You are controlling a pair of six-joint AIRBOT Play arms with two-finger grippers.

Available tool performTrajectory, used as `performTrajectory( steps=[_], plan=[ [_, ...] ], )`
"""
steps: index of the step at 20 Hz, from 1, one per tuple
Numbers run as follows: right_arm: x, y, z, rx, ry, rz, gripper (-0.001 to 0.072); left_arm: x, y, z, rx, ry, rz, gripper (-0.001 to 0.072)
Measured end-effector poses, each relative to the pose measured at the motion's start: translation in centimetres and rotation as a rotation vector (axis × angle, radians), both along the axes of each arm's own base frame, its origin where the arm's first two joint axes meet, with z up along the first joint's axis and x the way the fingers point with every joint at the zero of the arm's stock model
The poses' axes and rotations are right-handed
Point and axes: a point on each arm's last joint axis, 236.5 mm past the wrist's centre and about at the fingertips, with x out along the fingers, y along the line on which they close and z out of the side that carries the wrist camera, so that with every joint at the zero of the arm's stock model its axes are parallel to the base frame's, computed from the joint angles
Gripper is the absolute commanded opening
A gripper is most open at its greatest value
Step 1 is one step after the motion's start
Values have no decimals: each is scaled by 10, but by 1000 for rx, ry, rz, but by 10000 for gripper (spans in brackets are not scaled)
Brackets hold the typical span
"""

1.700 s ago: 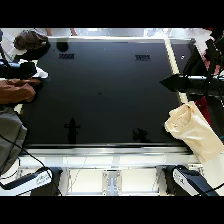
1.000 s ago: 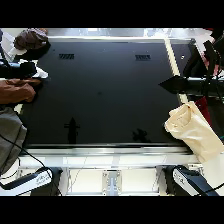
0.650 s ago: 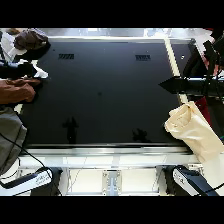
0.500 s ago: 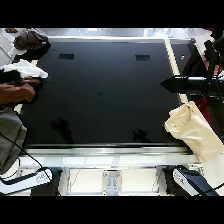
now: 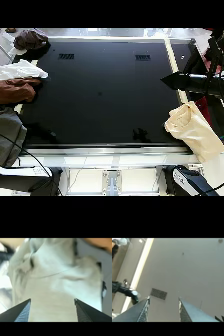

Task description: Fold the shirts.

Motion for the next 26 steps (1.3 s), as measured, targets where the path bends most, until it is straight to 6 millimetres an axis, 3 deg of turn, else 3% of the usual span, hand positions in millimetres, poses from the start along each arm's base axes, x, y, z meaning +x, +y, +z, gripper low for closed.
performTrajectory(
  steps=[3,7,8,10,14,17,20,22,24,26],
  plan=[
    [1,2,3,18,-7,1,406,-14,21,-33,-41,9,67,633],
    [1,8,10,57,-14,8,406,-13,36,-65,-61,-2,84,618],
    [1,10,11,65,-16,10,406,-10,39,-71,-60,-7,81,500],
    [0,13,15,87,-19,15,406,-5,43,-79,-57,-22,75,15],
    [-1,19,22,130,-26,26,405,-1,47,-86,-51,-31,65,7],
    [-1,22,26,148,-29,31,406,-2,36,-75,-61,-15,65,7],
    [-1,23,27,154,-30,32,406,11,6,-38,-87,-69,52,7],
    [-1,23,27,156,-30,33,406,36,-33,-2,-148,-197,26,7],
    [-1,23,27,156,-30,33,406,71,-93,39,-263,-364,-40,7],
    [-1,23,27,156,-31,33,406,102,-171,86,-391,-504,-179,7]
  ],
)
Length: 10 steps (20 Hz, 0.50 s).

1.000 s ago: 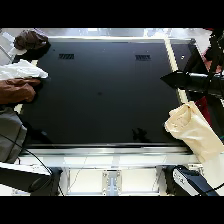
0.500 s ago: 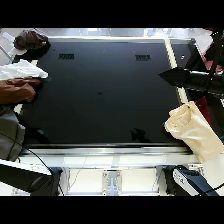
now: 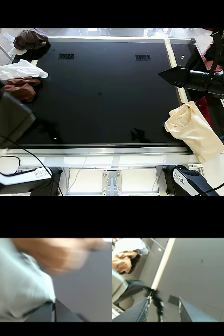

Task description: Fold the shirts.

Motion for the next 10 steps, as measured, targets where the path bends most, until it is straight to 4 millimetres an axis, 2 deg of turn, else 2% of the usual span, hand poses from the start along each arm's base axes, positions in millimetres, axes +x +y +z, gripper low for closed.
performTrajectory(
  steps=[2,4,5,6,7,8,9,10],
  plan=[
    [0,0,0,-2,-2,1,405,16,-94,42,-99,-113,-196,7],
    [0,-1,0,-9,-4,-2,406,12,-194,72,-179,-170,-428,18],
    [1,-2,-1,-16,-6,-4,406,4,-239,81,-208,-182,-544,229],
    [2,-4,-3,-26,-7,-10,407,-8,-284,90,-222,-198,-673,639],
    [3,-6,-3,-35,-10,-18,407,-18,-318,97,-207,-218,-784,717],
    [5,-8,-4,-42,-15,-26,407,-24,-339,101,-175,-242,-861,720],
    [6,-11,-5,-56,-17,-33,407,-25,-351,104,-126,-266,-906,714],
    [8,-13,-7,-66,-20,-42,407,-24,-353,105,-65,-279,-922,713]
  ],
)
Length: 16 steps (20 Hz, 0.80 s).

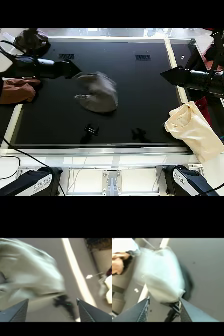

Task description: Fold the shirts.

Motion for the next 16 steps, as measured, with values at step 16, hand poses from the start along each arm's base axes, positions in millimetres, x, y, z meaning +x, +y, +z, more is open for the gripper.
performTrajectory(
  steps=[16],
  plan=[
    [83,29,-178,-146,273,20,410,67,28,-221,-22,573,275,708]
  ],
)
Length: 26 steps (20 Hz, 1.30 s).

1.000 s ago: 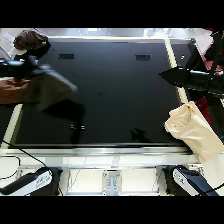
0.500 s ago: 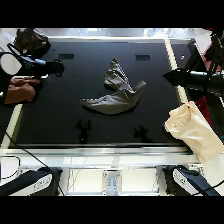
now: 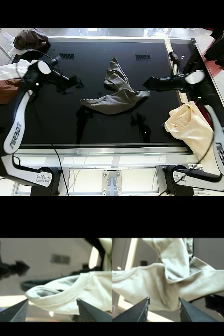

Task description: Fold the shirts.

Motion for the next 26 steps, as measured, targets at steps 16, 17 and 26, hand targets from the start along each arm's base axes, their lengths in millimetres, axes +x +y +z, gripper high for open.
performTrajectory(
  steps=[16,17,26],
  plan=[
    [32,45,-17,-84,-62,130,408,-40,-4,-41,-50,146,-263,540],
    [34,45,-14,-88,-72,132,408,-43,-3,-40,-47,146,-292,539],
    [30,45,-10,-104,-65,161,408,-41,1,-52,-29,260,-71,539]
  ],
)
